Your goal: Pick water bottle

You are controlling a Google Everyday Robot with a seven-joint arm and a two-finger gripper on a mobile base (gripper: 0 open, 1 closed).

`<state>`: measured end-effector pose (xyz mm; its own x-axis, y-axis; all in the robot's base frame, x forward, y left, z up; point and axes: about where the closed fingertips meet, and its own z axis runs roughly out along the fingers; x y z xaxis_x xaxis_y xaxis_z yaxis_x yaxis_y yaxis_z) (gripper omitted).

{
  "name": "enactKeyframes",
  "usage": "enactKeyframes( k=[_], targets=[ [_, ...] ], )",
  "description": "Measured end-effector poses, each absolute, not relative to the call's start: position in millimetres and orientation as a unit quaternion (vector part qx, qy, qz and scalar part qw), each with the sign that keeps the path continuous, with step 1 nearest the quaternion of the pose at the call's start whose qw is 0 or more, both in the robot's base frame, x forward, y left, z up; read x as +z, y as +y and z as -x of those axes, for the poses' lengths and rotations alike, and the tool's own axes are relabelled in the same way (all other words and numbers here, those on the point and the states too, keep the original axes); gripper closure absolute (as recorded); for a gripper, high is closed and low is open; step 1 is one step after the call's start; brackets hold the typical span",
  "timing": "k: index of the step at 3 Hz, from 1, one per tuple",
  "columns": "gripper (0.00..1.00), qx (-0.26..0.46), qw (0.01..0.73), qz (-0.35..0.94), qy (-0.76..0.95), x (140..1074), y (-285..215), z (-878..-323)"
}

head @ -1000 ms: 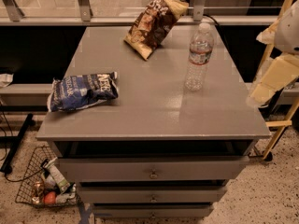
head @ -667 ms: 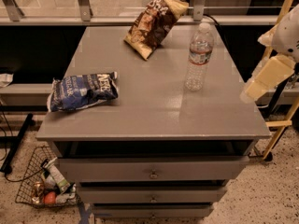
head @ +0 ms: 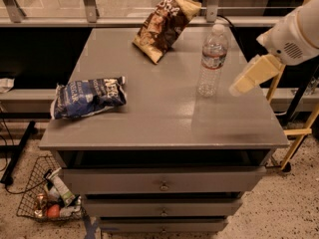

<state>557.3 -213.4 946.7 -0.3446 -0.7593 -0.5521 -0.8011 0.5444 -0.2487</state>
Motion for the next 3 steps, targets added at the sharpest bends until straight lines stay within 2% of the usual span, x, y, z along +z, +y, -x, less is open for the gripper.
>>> enactKeyframes(
  k=[3],
  targets=[
    [0.01,0.103,0.367,0.481,0.79,938,-152,-619]
  ],
)
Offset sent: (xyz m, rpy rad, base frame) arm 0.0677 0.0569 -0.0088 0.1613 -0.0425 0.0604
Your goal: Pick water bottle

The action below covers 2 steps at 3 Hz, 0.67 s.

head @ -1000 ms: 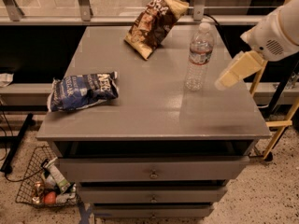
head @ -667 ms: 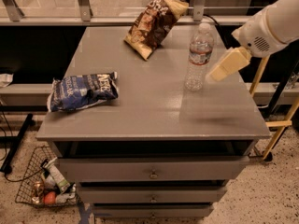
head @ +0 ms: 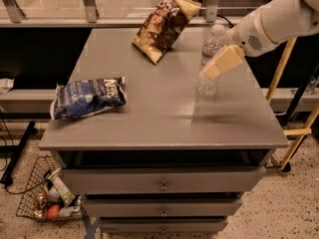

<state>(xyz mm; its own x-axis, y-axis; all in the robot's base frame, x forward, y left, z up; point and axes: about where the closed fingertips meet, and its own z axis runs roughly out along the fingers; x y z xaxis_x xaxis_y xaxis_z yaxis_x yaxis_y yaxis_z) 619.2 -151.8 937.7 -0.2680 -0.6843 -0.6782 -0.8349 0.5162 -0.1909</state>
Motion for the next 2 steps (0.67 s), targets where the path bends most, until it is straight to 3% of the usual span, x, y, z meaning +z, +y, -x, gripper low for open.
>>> enactKeyframes(
  k=[2],
  targets=[
    [0.46,0.134,0.373,0.492,0.775,933,-126,-632]
  ],
)
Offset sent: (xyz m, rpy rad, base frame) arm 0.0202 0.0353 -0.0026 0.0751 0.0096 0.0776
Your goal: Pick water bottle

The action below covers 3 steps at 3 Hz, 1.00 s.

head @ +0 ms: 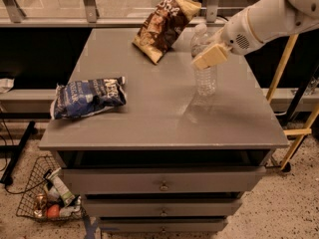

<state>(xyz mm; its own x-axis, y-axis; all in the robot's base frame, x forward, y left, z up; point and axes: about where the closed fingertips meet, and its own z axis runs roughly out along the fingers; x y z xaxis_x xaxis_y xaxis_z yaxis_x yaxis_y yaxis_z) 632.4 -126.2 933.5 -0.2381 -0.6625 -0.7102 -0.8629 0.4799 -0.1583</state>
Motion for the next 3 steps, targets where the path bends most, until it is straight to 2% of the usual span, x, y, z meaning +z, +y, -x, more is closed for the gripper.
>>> enactKeyframes(
  k=[2,3],
  targets=[
    [0.92,0.12,0.409,0.507,0.749,979,-121,-633],
    [1.0,0.108,0.422,0.517,0.737,1001,-122,-631]
  ],
)
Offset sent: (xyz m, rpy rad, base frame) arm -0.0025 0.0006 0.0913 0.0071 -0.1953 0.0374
